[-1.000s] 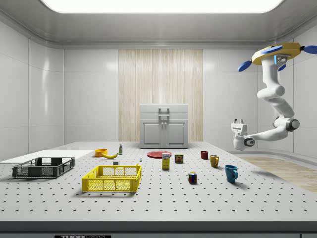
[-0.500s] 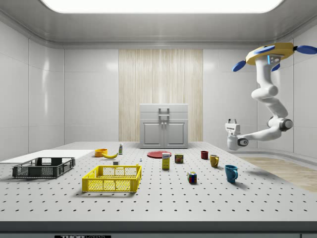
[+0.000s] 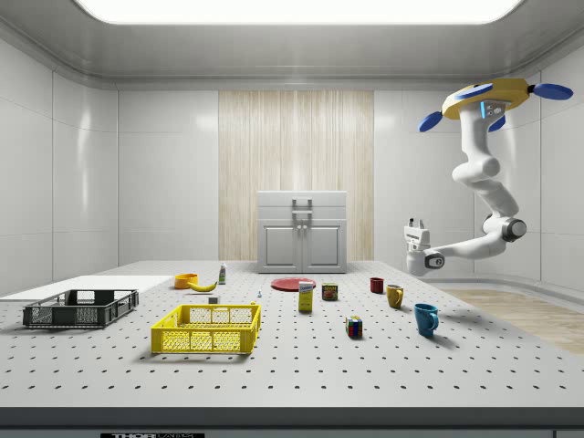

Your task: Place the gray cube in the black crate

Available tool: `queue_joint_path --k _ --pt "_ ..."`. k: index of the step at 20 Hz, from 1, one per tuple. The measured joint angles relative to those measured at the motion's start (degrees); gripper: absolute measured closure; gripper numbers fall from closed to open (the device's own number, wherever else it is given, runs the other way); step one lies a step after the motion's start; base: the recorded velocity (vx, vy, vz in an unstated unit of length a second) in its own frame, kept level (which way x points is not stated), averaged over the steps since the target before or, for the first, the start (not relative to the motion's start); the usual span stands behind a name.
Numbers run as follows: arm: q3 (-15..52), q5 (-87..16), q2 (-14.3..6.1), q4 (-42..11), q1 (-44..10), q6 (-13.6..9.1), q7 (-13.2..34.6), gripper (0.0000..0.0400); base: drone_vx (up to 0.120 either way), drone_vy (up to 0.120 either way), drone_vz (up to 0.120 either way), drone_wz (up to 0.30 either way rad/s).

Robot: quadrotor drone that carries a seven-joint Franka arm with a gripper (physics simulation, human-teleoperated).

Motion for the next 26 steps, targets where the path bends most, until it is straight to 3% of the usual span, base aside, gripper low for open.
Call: queue_joint_path --k 7,13,16,20,23,26 --pt "5.9 -8.3 -0.4 -1.1 -1.8 0.4 1.1 0.0 0.12 0.0 0.0 0.0" --pt "19.2 -27.6 -1.8 -6.6 -6.2 1.4 4.2 0.0 0.12 0.0 0.0 0.0" --pt "29.6 -44.0 -3.5 -14.2 -10.3 2.2 7.6 0.0 0.12 0.0 -0.053 0.0" --pt "43.8 -69.9 -6.8 -29.0 -18.8 1.7 15.8 0.0 0.12 0.0 -0.12 0.0" --pt "52.3 -86.8 -9.2 -38.2 -27.6 -1.2 23.6 0.0 0.12 0.0 -0.12 0.0" --pt "58.4 -98.3 -11.4 -43.6 -36.8 -5.3 30.4 0.0 0.12 0.0 -0.12 0.0"
